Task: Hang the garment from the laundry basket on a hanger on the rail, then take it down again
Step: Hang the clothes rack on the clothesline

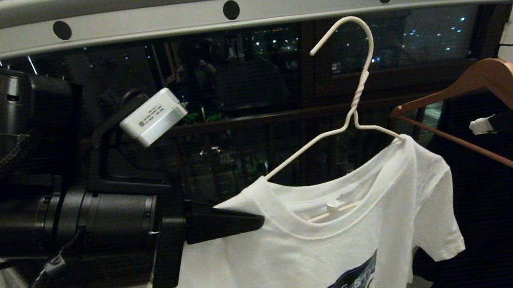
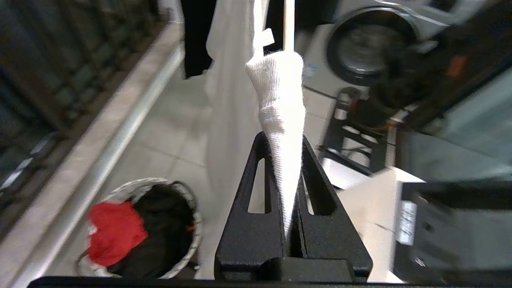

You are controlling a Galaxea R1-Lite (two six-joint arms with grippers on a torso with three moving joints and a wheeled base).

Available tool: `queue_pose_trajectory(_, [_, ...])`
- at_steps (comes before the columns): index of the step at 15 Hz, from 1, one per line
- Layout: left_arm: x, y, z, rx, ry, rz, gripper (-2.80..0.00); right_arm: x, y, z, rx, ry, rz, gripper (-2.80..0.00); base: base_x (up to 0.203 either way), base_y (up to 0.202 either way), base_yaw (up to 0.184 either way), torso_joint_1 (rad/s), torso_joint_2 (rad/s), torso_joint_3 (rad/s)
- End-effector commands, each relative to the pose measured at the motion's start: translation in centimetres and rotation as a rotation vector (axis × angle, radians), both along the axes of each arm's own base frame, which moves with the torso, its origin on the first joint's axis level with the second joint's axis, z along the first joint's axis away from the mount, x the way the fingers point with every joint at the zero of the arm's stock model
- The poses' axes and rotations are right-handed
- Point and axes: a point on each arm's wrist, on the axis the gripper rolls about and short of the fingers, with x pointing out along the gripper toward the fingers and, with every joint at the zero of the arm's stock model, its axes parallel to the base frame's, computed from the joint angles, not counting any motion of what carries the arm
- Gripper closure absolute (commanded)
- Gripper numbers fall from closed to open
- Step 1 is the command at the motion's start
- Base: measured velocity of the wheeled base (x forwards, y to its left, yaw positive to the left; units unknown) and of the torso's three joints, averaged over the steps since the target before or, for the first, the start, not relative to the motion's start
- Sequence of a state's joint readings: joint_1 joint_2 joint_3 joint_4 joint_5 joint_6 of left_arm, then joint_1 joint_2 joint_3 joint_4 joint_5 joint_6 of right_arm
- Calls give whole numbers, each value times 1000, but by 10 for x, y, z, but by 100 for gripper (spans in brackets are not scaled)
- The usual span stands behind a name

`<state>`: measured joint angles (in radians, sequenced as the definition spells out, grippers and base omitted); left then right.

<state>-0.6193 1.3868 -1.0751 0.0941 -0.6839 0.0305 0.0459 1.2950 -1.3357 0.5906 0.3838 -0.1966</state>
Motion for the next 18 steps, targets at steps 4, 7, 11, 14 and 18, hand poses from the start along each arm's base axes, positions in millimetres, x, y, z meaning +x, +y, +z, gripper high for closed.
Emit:
queue_pose_trajectory(4, [6, 9, -3, -22, 27, -54, 0, 0, -15, -7, -45, 22, 98, -280, 0, 0, 0, 0, 0, 0])
queue_pose_trajectory(7, [5, 10, -8, -4, -1, -71, 0, 0, -20, -11, -49, -5, 218, -280, 0, 0, 0, 0, 0, 0])
queue_pose_trajectory(11, [3, 11, -6, -3, -7, -73, 0, 25, -20, -29, -22, -17, 367, -280, 0, 0, 0, 0, 0, 0])
queue_pose_trajectory(14, [2, 11, -5, -6, -12, -73, 0, 48, -18, -36, -48, -169, 459, -280, 0, 0, 0, 0, 0, 0])
queue_pose_trajectory(18, [0, 13, -2, -11, -22, -73, 0, 62, 0, -47, -78, -213, 572, -280, 0, 0, 0, 0, 0, 0])
